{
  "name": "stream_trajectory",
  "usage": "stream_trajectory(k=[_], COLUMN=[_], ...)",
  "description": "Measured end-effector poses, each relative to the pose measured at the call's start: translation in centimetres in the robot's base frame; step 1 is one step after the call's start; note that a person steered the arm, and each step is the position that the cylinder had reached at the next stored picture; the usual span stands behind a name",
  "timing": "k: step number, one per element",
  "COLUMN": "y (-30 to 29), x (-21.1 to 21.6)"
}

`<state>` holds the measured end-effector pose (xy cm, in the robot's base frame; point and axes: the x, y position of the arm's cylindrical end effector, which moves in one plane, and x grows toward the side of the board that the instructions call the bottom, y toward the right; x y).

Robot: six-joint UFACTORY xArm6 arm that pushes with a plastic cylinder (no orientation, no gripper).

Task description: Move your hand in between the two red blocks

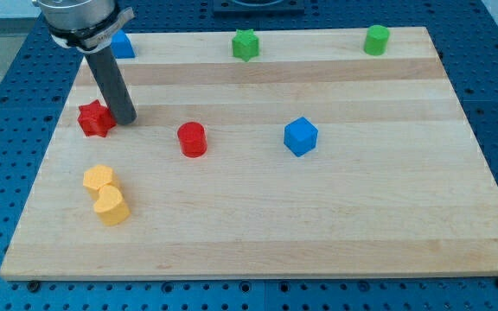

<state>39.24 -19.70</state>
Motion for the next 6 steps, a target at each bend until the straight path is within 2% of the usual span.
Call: stream_trajectory(k=[2, 6], y=[1.0, 1.3], x=[0.0, 3.7])
